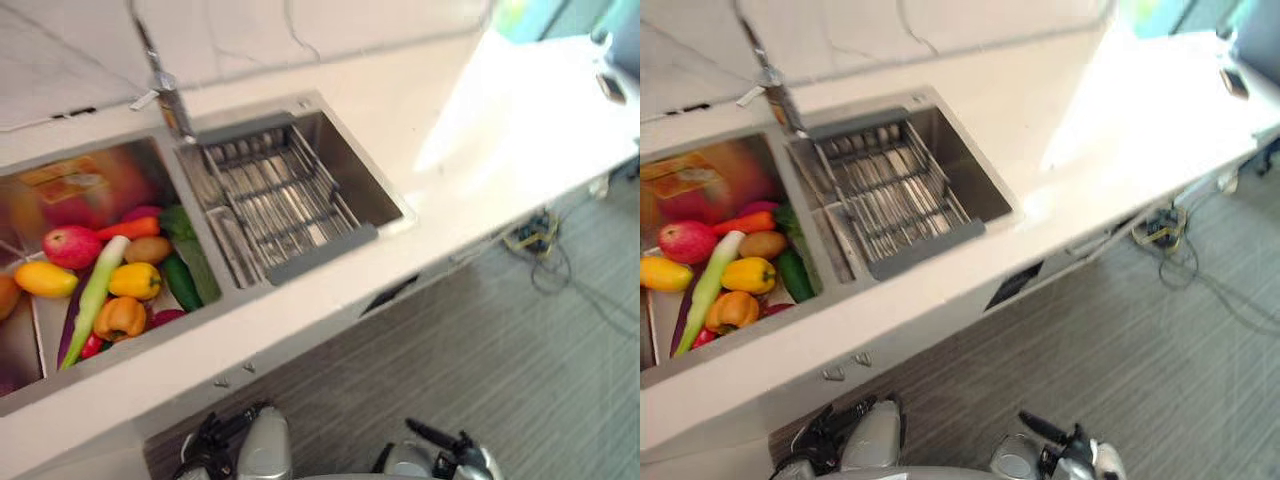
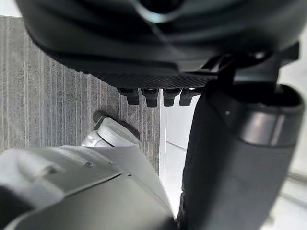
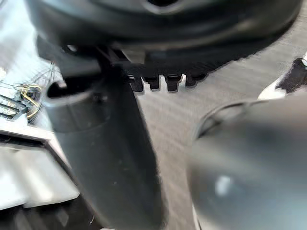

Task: Walk over to the sink, pick up the cup, carry it to the dishwasher, place the cup inside the dishwasher, then close the dishwasher door

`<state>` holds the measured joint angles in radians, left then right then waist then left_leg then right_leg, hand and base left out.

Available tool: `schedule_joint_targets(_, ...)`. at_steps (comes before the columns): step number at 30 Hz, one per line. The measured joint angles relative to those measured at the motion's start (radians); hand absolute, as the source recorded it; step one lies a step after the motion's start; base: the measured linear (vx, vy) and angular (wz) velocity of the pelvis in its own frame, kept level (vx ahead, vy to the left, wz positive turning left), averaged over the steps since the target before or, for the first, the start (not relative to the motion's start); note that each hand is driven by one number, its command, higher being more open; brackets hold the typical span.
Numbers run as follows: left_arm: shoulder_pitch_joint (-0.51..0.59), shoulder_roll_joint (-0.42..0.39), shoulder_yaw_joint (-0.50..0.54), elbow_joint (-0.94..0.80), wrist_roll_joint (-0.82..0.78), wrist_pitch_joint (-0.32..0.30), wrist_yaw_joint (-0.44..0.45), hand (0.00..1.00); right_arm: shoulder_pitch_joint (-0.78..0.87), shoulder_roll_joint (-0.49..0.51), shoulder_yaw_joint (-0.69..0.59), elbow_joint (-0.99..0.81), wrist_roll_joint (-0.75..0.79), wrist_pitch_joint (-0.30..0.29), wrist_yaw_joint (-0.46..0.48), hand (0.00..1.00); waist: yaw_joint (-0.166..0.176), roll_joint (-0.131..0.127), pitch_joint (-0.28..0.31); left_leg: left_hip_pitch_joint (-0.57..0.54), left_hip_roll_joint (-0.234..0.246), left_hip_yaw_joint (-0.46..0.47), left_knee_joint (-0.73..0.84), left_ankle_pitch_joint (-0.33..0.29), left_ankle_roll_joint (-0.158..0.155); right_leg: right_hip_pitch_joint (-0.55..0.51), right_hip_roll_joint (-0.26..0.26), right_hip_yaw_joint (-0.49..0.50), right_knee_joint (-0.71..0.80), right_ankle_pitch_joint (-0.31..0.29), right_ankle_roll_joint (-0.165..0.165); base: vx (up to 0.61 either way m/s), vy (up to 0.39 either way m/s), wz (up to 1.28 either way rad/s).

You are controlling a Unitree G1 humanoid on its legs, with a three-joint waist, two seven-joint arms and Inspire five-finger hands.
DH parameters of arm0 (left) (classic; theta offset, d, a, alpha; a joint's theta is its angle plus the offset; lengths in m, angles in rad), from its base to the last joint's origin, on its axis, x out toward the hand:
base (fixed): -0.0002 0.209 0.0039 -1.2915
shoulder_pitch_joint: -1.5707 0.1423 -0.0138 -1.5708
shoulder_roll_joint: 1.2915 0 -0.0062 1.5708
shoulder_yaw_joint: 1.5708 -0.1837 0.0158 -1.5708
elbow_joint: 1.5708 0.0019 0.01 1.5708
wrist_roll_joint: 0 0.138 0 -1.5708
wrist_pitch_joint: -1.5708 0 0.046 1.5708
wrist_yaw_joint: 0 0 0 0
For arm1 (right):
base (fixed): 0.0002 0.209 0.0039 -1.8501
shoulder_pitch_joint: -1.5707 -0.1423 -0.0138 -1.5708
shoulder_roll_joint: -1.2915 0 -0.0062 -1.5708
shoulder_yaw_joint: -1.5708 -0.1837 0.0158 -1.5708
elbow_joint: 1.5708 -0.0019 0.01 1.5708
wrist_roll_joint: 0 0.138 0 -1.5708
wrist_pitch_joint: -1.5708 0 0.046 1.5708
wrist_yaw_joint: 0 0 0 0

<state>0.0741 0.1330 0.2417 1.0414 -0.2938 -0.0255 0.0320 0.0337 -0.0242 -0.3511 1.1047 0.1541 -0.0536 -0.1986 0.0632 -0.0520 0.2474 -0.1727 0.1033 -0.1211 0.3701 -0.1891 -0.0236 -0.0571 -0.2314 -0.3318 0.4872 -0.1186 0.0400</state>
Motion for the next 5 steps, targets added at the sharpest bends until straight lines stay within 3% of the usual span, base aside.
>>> schedule_joint_targets(2,0.0,0.001,0.002,0.02,0.008,0.022,0.025,1.0,0.001,0.003,0.015,-0.003,0.0,-0.015,0.004,1.0,-0.003,0.0,0.0,0.064,0.0,-0.031,-0.096,0.021,0.0,-0.038,0.135,0.071,-0.162,-0.039,0.004,0.25,-0.115,0.53)
schedule_joint_targets(4,0.006,-0.007,0.027,0.023,0.021,0.033,0.035,1.0,0.001,0.003,0.015,-0.013,0.0,-0.017,0.008,1.0,-0.009,0.001,0.0,0.099,-0.001,-0.053,-0.134,0.019,-0.003,-0.076,0.184,0.126,-0.268,-0.029,0.005,0.28,-0.186,0.49)
schedule_joint_targets(5,0.008,-0.008,0.046,0.023,0.023,0.039,0.036,1.0,0.005,0.004,0.015,-0.018,-0.001,-0.018,0.008,1.0,-0.019,-0.012,-0.006,0.114,-0.011,-0.079,-0.145,0.009,-0.018,-0.087,0.199,0.188,-0.388,0.024,0.024,0.15,-0.127,0.48)
